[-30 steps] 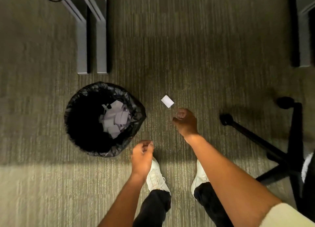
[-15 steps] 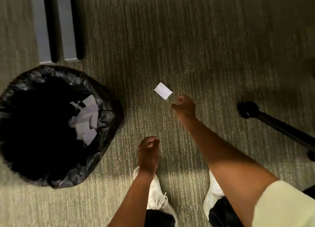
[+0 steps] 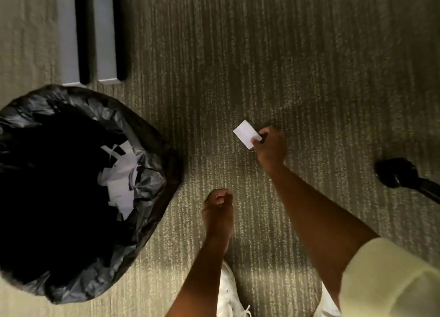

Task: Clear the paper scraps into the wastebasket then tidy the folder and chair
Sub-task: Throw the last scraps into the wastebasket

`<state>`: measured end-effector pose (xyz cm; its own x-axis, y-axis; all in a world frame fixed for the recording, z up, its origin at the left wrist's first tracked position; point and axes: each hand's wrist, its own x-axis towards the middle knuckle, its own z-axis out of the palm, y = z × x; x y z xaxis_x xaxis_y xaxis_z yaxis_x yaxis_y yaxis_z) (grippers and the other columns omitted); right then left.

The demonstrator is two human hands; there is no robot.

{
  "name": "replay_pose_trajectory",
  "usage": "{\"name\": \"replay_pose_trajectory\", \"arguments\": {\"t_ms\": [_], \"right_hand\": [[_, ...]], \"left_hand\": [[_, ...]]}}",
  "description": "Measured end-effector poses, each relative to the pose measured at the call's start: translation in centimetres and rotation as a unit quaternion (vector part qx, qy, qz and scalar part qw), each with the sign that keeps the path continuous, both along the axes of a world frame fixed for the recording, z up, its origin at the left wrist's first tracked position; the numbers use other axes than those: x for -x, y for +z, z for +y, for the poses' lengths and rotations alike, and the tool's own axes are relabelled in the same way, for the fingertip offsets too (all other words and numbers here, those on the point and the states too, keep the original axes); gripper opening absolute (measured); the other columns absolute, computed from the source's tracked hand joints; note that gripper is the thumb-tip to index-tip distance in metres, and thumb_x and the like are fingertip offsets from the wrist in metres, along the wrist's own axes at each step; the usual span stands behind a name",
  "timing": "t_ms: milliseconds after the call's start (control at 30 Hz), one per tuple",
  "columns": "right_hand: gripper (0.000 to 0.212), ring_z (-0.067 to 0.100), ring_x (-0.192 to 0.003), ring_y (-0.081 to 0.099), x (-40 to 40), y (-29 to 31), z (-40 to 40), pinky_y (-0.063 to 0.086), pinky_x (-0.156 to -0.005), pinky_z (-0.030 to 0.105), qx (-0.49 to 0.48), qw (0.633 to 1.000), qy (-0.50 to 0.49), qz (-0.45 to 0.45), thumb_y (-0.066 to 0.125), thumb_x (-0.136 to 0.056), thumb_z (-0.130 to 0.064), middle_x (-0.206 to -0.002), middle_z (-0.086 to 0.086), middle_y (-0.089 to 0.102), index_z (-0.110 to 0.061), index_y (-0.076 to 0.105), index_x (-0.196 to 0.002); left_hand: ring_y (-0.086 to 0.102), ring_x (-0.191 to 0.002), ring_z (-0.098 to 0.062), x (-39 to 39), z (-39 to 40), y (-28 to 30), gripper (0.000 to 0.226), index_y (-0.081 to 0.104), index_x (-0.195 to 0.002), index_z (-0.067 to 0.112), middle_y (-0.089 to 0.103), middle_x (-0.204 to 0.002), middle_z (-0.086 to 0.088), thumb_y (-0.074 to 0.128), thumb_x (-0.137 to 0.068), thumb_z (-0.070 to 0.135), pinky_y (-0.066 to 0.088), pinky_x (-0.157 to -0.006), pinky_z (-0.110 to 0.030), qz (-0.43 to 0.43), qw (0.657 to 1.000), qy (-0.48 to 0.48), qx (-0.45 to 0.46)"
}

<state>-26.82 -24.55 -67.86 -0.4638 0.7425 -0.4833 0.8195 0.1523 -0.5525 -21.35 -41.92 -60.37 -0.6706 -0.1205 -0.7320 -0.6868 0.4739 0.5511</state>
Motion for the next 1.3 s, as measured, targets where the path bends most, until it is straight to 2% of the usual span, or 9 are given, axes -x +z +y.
{"name": "replay_pose_trajectory", "arguments": {"t_ms": [133, 367, 500, 600, 767, 933, 1067, 1167, 1300], "right_hand": [[0.009, 0.031, -0.088, 0.066, -0.2, 0.8, -0.8, 0.048, -0.071, 0.032, 0.027, 0.999, -0.023, 0.011, 0.071, -0.078, -0.013, -0.097, 0.017, 0.07, -0.011, 0.072, -0.087], [0.012, 0.027, -0.084, 0.068, -3.7, 7.9, -2.4, 0.034, -0.059, 0.017, 0.055, 0.994, -0.085, 0.037, 0.069, -0.08, -0.013, -0.092, 0.015, 0.073, -0.002, 0.074, -0.085], [0.013, 0.008, -0.062, 0.059, -5.7, 13.6, -3.8, 0.04, -0.056, 0.005, 0.092, 0.98, -0.153, 0.091, 0.075, -0.076, -0.012, -0.084, 0.01, 0.073, -0.003, 0.072, -0.084], [0.014, 0.011, -0.067, 0.061, -6.5, 18.4, -5.2, 0.048, -0.066, 0.022, 0.119, 0.966, -0.194, 0.125, 0.077, -0.075, -0.016, -0.083, 0.009, 0.073, -0.006, 0.071, -0.083], [0.015, 0.016, -0.071, 0.064, -6.9, 26.5, -7.7, 0.056, -0.07, 0.032, 0.202, 0.929, -0.239, 0.196, 0.075, -0.076, -0.003, -0.081, 0.009, 0.071, -0.015, 0.066, -0.079], [0.027, 0.015, -0.067, 0.063, -5.9, 33.4, -10.4, 0.055, -0.069, 0.027, 0.27, 0.901, -0.27, 0.205, 0.066, -0.078, 0.011, -0.074, 0.006, 0.067, -0.015, 0.061, -0.072], [0.033, 0.01, -0.052, 0.064, -4.6, 37.7, -13.3, 0.053, -0.054, 0.019, 0.317, 0.889, -0.272, 0.186, 0.043, -0.081, 0.023, -0.059, 0.005, 0.065, -0.004, 0.059, -0.07], [0.034, -0.002, -0.049, 0.06, -2.6, 40.5, -16.1, 0.049, -0.055, 0.013, 0.334, 0.895, -0.24, 0.173, 0.057, -0.078, 0.021, -0.065, 0.003, 0.063, -0.012, 0.058, -0.071], [0.022, 0.008, -0.062, 0.06, -0.1, 42.3, -19.1, 0.049, -0.065, 0.017, 0.351, 0.9, -0.197, 0.17, 0.065, -0.078, 0.012, -0.082, 0.017, 0.068, -0.01, 0.059, -0.079]], "left_hand": [[0.067, -0.094, -0.024, -0.1, -1.0, 0.3, 0.01, 0.069, -0.096, 0.01, 0.073, -0.096, -0.008, 0.065, -0.087, 0.014, 0.054, -0.083, -0.041, 0.01, 1.0, -0.009, 0.009], [0.067, -0.092, -0.024, -2.3, -1.1, 6.0, 0.011, 0.069, -0.097, 0.004, 0.073, -0.097, -0.012, 0.063, -0.088, 0.008, 0.052, -0.086, -0.037, -0.003, 1.0, -0.021, -0.014], [0.067, -0.093, -0.024, -3.4, -0.7, 11.6, 0.012, 0.068, -0.099, 0.005, 0.073, -0.099, -0.014, 0.061, -0.09, 0.01, 0.05, -0.082, -0.035, -0.022, 0.999, -0.017, -0.029], [0.063, -0.083, -0.024, -3.8, -1.0, 16.3, 0.011, 0.067, -0.09, 0.009, 0.07, -0.094, -0.015, 0.059, -0.089, 0.002, 0.047, -0.072, -0.031, -0.023, 0.998, -0.014, -0.055], [0.068, -0.095, -0.025, -3.2, -2.8, 22.5, 0.013, 0.071, -0.089, 0.018, 0.075, -0.095, -0.006, 0.062, -0.086, 0.01, 0.052, -0.096, -0.044, -0.024, 0.999, -0.046, -0.015], [0.069, -0.093, -0.025, -2.3, -5.3, 29.0, 0.012, 0.063, -0.082, 0.027, 0.073, -0.093, -0.008, 0.059, -0.093, 0.023, 0.054, -0.09, -0.043, -0.005, 0.998, -0.056, -0.007], [0.068, -0.093, -0.029, -1.7, -7.6, 32.9, 0.012, 0.064, -0.085, 0.027, 0.072, -0.092, -0.01, 0.058, -0.095, 0.024, 0.053, -0.085, -0.045, 0.006, 0.998, -0.06, -0.012], [0.068, -0.091, -0.028, -0.7, -9.5, 35.3, 0.01, 0.065, -0.089, 0.026, 0.072, -0.092, -0.009, 0.057, -0.095, 0.027, 0.054, -0.085, -0.05, 0.017, 0.998, -0.068, -0.008], [0.067, -0.089, -0.03, 1.3, -12.1, 36.9, 0.013, 0.066, -0.096, 0.015, 0.072, -0.091, -0.013, 0.056, -0.096, 0.023, 0.053, -0.081, -0.048, 0.028, 0.998, -0.062, -0.007]]}}
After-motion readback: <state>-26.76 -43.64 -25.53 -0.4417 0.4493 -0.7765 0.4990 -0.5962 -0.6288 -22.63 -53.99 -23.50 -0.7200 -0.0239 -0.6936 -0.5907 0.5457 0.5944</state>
